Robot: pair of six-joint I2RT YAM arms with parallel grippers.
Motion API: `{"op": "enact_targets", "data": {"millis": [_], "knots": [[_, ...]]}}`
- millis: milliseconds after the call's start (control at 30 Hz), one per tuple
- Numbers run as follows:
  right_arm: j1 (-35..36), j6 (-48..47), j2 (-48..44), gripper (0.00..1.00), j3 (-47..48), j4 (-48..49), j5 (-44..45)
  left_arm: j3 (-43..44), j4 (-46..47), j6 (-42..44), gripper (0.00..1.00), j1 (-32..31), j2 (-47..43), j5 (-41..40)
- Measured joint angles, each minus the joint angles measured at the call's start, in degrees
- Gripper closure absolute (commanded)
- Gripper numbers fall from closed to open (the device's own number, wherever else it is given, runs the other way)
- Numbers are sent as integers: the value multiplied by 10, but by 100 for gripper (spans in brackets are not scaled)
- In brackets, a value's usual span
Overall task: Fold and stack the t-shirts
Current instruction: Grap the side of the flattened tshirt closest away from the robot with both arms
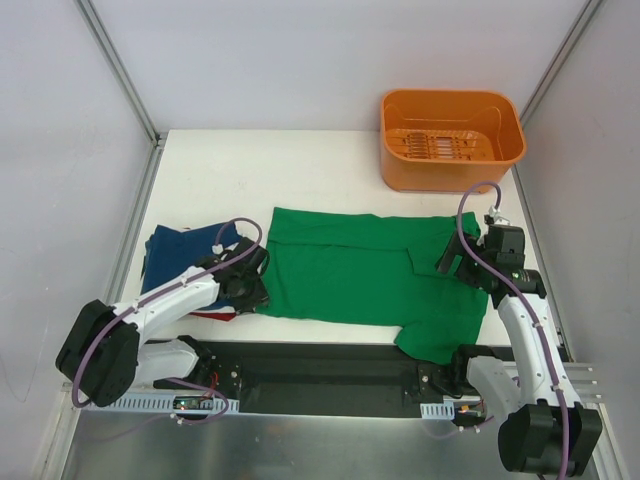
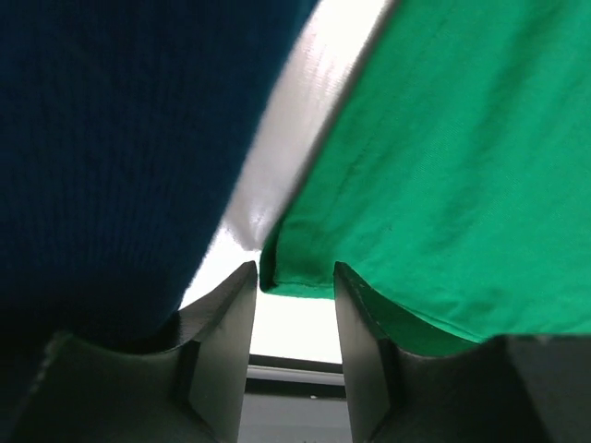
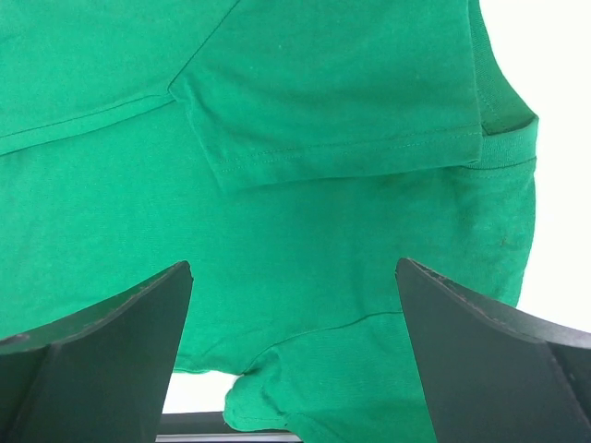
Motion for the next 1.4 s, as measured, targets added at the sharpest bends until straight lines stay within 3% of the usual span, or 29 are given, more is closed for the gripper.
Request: {"op": "enact_targets", "data": {"millis": [200,300,500,767,867,1133,1400], "knots": [[0,3,0,3,0,-5,12,0,-1,-7,76,0,17,-8],[2,5,0,3,0,-10,20,0,-1,-11,100,0,32,-9],[41,24,0,3,1,-43,51,9,-2,-10,100,0,51,-9],[273,136,0,3,6,-146,119,13,-3,-9,100,0,53,-24],[319,191,-4,3,-12,-171,125,18,-3,-8,100,0,58,-28],[309,269,34,3,-61,-186,160,28,-3,-5,100,0,72,-37],[187,208,231,3,-8,-87,158,37,-2,-4,100,0,85,-39]]}}
